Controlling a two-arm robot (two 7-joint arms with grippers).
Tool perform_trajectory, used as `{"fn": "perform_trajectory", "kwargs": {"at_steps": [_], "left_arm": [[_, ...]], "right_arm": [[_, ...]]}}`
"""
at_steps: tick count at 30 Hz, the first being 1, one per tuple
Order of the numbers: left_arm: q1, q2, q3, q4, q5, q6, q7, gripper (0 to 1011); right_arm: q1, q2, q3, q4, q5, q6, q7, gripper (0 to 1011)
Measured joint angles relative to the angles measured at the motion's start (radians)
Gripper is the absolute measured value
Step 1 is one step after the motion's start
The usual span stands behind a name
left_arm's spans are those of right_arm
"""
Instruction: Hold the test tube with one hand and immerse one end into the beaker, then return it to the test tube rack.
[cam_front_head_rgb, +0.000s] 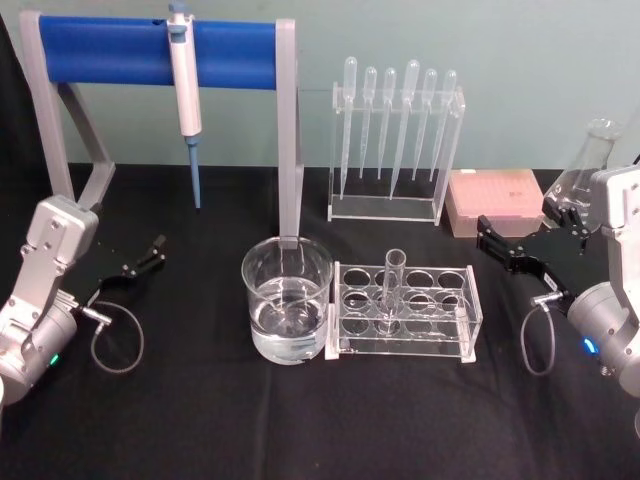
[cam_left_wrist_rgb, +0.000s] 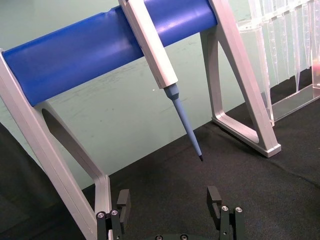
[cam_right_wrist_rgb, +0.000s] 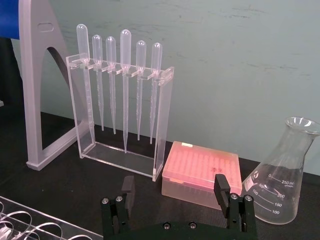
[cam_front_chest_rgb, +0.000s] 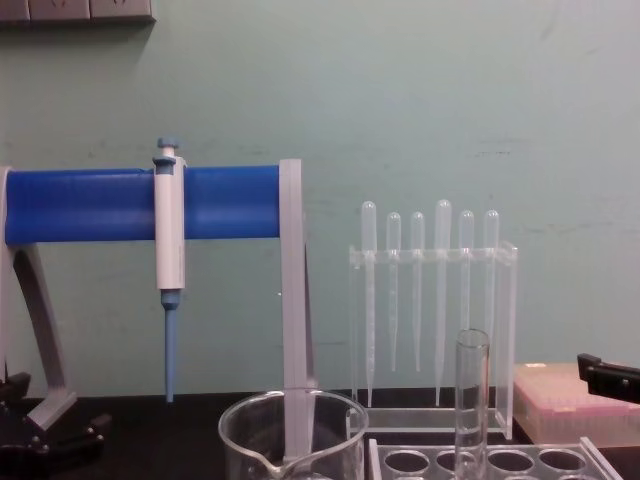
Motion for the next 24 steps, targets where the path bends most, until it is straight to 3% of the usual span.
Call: {"fn": "perform_trajectory", "kwargs": {"at_steps": [24], "left_arm": [[0.0, 0.0, 0.0, 0.0, 0.0, 0.0, 0.0, 1000]], "right_arm": [[-0.001, 0.0, 0.001, -0.003, 0.004, -0.002, -0.003, 1004]]}}
